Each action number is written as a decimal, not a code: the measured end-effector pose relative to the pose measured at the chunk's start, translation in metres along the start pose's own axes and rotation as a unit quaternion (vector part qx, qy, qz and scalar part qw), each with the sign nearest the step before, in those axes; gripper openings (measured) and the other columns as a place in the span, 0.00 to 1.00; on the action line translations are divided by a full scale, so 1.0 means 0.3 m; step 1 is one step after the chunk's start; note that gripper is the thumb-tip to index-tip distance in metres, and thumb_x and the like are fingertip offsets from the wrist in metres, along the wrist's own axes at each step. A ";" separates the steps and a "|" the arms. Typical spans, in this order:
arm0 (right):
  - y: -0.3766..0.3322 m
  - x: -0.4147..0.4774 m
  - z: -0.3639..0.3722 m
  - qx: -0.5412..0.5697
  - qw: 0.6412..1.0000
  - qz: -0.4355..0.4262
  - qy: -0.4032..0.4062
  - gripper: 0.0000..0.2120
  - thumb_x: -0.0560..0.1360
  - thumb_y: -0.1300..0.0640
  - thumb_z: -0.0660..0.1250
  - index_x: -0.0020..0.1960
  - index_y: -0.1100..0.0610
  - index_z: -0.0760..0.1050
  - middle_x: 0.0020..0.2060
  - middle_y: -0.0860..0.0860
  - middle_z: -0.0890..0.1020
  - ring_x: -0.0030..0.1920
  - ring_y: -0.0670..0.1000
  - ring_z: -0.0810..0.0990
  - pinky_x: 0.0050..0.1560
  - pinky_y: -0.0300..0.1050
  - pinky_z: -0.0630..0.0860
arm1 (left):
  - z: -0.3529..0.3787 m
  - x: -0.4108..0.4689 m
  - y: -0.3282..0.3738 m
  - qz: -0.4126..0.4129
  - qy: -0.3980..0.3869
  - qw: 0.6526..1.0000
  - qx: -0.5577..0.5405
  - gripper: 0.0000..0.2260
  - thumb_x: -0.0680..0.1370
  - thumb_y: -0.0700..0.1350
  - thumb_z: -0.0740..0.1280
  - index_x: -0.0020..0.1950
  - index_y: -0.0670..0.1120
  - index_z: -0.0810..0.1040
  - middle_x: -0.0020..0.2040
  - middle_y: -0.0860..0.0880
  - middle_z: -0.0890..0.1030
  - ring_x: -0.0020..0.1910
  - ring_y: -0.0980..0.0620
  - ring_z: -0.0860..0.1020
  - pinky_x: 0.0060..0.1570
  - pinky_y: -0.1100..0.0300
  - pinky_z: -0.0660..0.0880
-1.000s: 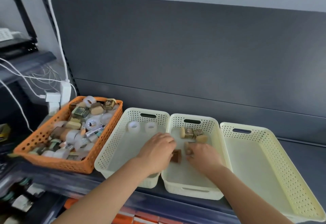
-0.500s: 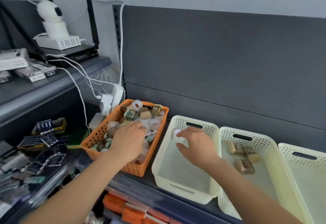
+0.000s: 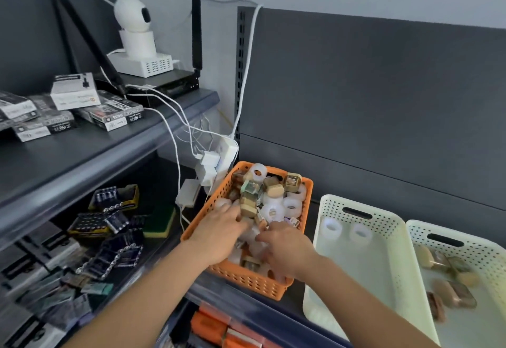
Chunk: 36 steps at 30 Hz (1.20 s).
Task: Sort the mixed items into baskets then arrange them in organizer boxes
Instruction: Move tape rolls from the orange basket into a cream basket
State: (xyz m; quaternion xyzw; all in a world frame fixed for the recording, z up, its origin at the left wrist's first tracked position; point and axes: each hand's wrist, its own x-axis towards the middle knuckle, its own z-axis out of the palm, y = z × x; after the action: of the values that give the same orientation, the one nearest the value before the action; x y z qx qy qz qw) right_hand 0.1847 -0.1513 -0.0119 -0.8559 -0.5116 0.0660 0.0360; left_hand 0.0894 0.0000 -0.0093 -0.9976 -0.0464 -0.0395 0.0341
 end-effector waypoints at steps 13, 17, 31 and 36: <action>-0.019 0.033 0.039 -0.027 0.998 0.028 0.055 0.18 0.72 0.54 0.69 0.60 0.53 0.69 0.58 0.51 0.71 0.58 0.54 0.71 0.48 0.49 0.75 | 0.018 0.064 -0.040 0.058 0.028 0.997 0.048 0.08 0.75 0.43 0.66 0.54 0.49 0.77 0.57 0.48 0.73 0.60 0.44 0.69 0.61 0.50 0.68; -0.003 0.003 0.013 0.033 0.994 0.025 0.099 0.15 0.73 0.50 0.68 0.56 0.53 0.69 0.53 0.50 0.76 0.53 0.53 0.75 0.45 0.47 0.74 | 0.000 0.045 -0.077 0.015 0.028 0.996 -0.084 0.08 0.75 0.43 0.67 0.52 0.53 0.77 0.48 0.55 0.68 0.51 0.53 0.69 0.44 0.63 0.64; 0.301 -0.302 -0.114 0.291 0.903 0.201 0.244 0.11 0.65 0.51 0.77 0.43 0.45 0.77 0.36 0.42 0.78 0.31 0.41 0.73 0.34 0.31 0.66 | -0.132 0.152 0.289 -0.020 0.112 0.936 -0.332 0.05 0.74 0.50 0.70 0.47 0.54 0.77 0.44 0.61 0.75 0.41 0.62 0.74 0.38 0.68 0.69; 0.418 -0.390 -0.057 0.144 0.937 0.278 0.158 0.13 0.68 0.56 0.72 0.52 0.50 0.77 0.49 0.46 0.78 0.43 0.48 0.76 0.41 0.39 0.70 | -0.071 0.247 0.473 0.041 0.055 0.972 -0.227 0.06 0.76 0.46 0.66 0.51 0.47 0.78 0.50 0.54 0.77 0.49 0.52 0.75 0.43 0.57 0.70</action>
State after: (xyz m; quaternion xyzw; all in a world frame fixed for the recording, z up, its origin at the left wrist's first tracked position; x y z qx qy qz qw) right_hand 0.2417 -0.3137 -0.0021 -0.9491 -0.2261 0.0100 0.2192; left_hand 0.1750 -0.1358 0.0088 -0.9766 0.0068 -0.1021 -0.1889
